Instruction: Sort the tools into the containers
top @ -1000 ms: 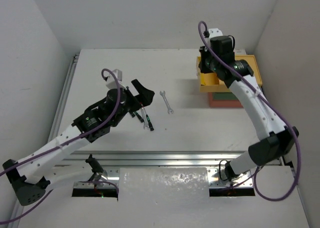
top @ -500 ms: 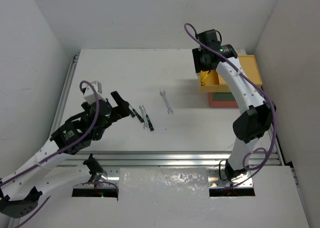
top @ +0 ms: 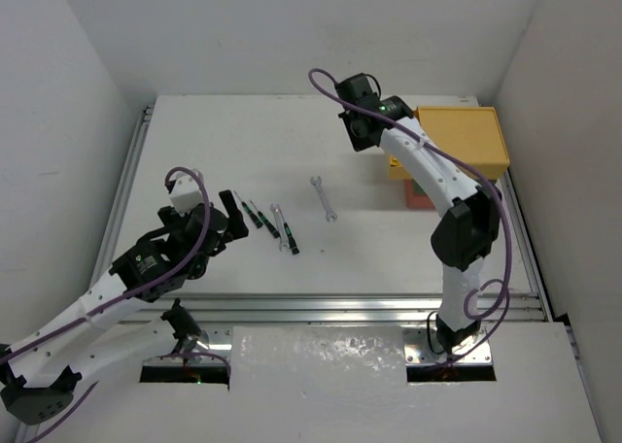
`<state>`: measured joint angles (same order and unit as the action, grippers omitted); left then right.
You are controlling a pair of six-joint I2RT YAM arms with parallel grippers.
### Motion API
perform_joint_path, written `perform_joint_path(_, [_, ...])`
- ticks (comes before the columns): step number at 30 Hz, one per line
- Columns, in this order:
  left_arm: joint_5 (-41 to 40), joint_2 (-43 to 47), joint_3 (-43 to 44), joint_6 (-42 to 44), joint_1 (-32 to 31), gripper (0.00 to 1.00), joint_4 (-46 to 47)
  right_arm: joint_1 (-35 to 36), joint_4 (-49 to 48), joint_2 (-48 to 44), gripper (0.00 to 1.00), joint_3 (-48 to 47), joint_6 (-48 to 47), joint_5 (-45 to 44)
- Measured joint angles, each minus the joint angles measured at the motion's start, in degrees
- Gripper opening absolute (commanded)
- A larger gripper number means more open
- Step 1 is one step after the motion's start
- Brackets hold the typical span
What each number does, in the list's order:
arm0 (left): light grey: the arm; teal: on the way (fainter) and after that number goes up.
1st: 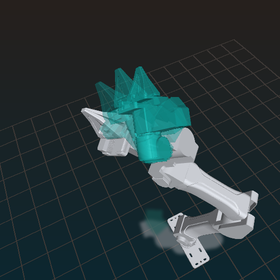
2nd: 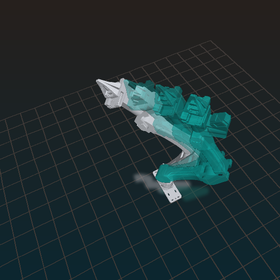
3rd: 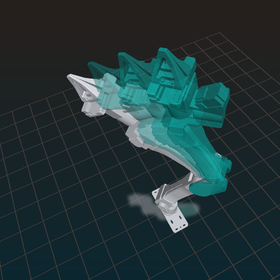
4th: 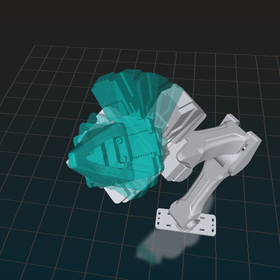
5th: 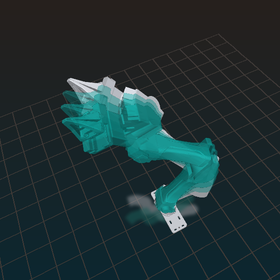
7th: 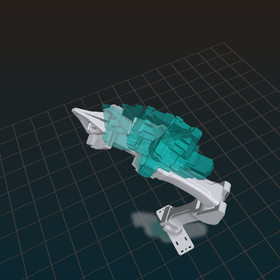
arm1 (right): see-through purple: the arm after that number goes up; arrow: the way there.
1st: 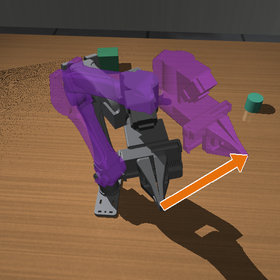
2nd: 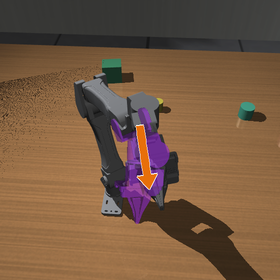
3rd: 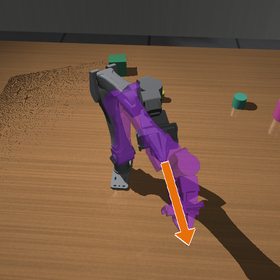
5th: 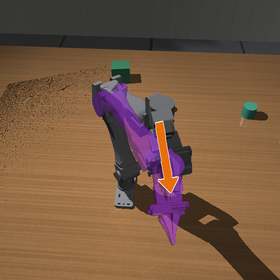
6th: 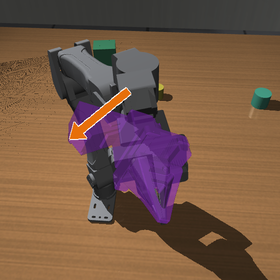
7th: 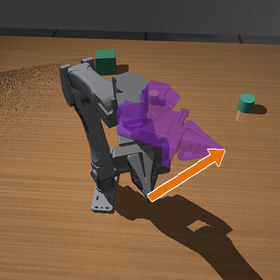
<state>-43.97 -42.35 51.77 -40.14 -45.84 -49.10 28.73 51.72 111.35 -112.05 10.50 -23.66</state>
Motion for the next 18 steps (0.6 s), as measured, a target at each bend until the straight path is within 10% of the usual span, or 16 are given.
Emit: perform_joint_path(18, [0.81,0.24,-0.15,1.38,0.00,1.00,1.11,-10.69,-1.53,2.58,0.00,3.08,-3.50,-12.83])
